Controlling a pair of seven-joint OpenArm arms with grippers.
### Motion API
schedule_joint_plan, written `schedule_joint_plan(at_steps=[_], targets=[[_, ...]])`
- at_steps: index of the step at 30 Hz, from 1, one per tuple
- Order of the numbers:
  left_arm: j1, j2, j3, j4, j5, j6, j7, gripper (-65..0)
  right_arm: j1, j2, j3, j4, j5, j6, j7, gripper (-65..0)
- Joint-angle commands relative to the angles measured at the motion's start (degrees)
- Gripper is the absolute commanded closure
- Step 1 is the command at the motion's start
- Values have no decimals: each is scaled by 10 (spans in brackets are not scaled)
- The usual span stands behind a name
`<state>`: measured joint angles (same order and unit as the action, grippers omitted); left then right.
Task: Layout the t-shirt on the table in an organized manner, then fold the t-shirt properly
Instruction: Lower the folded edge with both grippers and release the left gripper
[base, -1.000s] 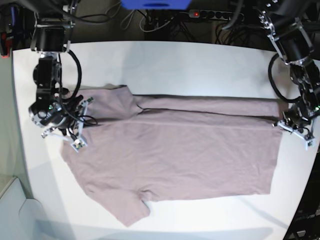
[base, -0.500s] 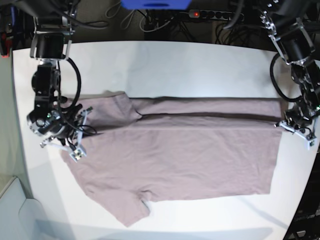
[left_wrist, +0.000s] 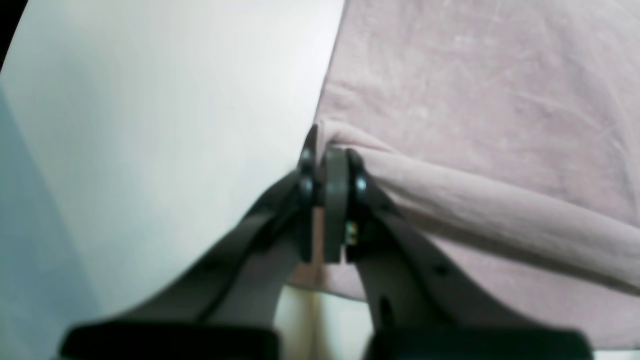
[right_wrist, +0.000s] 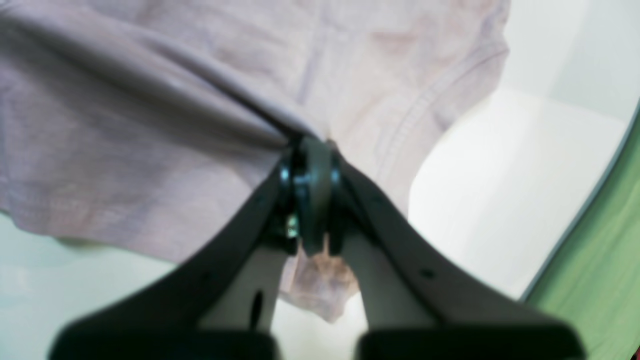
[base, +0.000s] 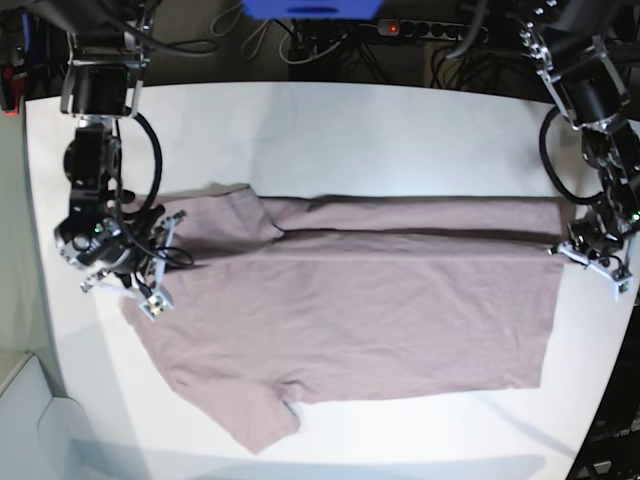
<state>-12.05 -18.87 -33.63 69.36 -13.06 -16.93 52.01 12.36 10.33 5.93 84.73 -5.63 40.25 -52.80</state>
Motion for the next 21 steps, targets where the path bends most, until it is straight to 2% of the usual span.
schedule_joint_plan(at_steps=[1,3,5,8,10,12,16,21], targets=[[-9,-11,-1,9,-2,2,-9,-1,13,6,1,9,0,-2,4,-77],[-8,-12,-1,9,-2,1,-5,-9,5,7,2,11,0,-2,4,-159],[-7,-12,-1,9,-2,1,-4,-53,-1,7,4,17,0,-2,4,-244],[1,-12,-1,9,-2,0,-4,-195,-19,11,6,50,-1,-2,4,-360],[6,-12,-1,15,-2,1,-5,-290,-32,15,6,82,-1,-2,4,-403],[6,-12,-3,15,-2,-2,-8,-350,-45,16,14,111,-1,-2,4,-410],[6,-12,-4,15,-6,-3,-5,-428,-77,14,55,144,-1,-2,4,-410],[29,-12,-5,65,-8,-4,-7,-432,-117,14,80,143,-1,-2,4,-410]])
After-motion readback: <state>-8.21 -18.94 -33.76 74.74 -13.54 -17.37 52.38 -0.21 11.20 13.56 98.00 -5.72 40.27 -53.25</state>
